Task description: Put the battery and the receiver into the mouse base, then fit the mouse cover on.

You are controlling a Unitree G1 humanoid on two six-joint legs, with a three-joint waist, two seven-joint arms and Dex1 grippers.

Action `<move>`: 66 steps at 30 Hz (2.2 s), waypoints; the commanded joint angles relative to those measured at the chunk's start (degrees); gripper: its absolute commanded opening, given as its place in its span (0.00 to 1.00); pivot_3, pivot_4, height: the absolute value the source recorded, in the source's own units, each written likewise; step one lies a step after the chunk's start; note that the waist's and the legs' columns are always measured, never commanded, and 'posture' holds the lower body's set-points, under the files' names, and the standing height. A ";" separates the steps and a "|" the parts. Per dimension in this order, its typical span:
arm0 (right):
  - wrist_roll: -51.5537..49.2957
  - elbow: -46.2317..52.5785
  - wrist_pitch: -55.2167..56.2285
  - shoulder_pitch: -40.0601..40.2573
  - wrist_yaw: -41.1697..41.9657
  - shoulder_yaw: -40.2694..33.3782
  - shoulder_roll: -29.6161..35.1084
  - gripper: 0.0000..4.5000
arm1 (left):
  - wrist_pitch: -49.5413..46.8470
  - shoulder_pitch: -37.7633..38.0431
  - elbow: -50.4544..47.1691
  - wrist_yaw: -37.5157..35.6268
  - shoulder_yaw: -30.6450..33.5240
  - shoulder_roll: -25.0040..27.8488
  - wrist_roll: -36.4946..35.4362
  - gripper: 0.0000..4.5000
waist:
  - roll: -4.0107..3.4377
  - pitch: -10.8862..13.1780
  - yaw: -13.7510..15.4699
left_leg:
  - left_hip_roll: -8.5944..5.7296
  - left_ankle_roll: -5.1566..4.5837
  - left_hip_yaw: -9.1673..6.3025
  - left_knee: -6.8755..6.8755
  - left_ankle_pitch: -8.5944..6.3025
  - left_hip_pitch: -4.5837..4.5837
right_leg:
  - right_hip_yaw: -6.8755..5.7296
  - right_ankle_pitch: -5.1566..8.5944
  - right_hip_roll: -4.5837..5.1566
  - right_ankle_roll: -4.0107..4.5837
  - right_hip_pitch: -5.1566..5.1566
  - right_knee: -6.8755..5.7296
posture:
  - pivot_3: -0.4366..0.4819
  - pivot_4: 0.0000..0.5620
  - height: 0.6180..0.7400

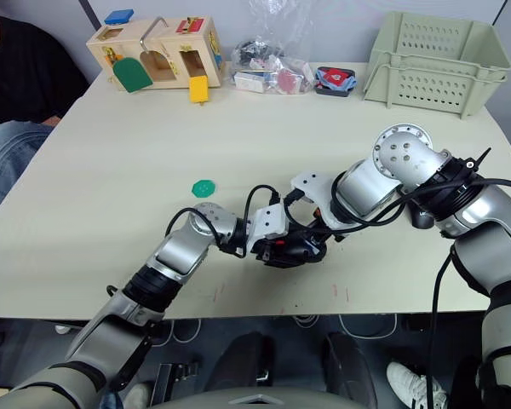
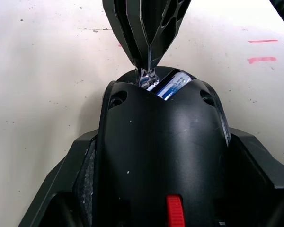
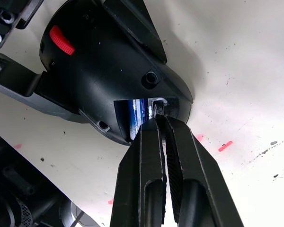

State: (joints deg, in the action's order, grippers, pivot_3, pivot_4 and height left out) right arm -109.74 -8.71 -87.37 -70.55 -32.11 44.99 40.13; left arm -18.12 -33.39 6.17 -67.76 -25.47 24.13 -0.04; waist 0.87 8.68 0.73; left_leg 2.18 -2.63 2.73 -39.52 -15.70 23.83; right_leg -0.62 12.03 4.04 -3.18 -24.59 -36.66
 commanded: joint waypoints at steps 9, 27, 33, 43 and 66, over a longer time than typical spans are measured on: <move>15.28 4.87 -5.13 0.27 12.25 -1.06 -1.34 0.00 | -0.61 1.36 -0.56 -0.05 -1.70 0.20 0.57 0.67 | -0.01 -0.01 -0.02 | 0.00 0.00 0.00 0.05 0.00 0.00 | -0.01 0.00 0.00 0.00 0.00 0.04 | 0.48 0.27 1.00; 31.59 6.25 -5.13 0.37 27.81 -1.42 -2.45 0.00 | -1.09 2.03 -1.27 0.17 -1.80 0.55 0.53 0.67 | -0.01 -0.03 -0.17 | -0.03 0.00 0.01 0.05 0.00 -0.04 | -0.01 0.00 -0.02 0.00 -0.01 0.02 | 0.48 0.27 1.00; 29.22 4.90 -5.13 1.52 27.61 -1.87 -2.44 0.00 | -1.00 1.89 -0.80 0.35 -1.87 0.13 0.52 0.67 | -0.01 -0.03 -0.16 | -0.04 0.00 0.01 0.05 0.00 -0.04 | -0.01 0.00 -0.02 0.00 -0.01 0.03 | 0.48 0.27 1.00; 24.59 4.16 -5.13 2.66 24.02 -3.50 -2.52 0.00 | -0.99 1.85 -0.30 0.56 -1.74 -0.20 0.43 0.67 | 0.00 -0.03 -0.13 | -0.03 0.00 0.01 0.05 0.00 -0.04 | -0.01 0.00 -0.02 0.00 0.00 0.03 | 0.48 0.27 1.00; 23.03 8.34 -5.13 4.36 22.53 -6.49 -1.02 0.39 | -0.96 2.00 -0.21 0.24 -2.02 -0.15 0.49 0.67 | 0.00 -0.02 -0.12 | -0.03 0.00 0.01 0.09 0.00 -0.01 | -0.01 0.00 -0.01 0.00 -0.01 0.08 | 0.48 0.27 1.00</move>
State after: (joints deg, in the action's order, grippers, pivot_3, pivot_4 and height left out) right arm -85.90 -1.98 -92.22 -65.98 -10.09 39.51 38.77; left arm -18.29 -32.50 5.28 -67.26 -25.44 24.21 -0.03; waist 0.87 8.66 0.61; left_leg 2.15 -2.63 2.74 -39.43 -15.70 23.82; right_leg -0.63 12.03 4.03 -3.18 -24.61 -36.58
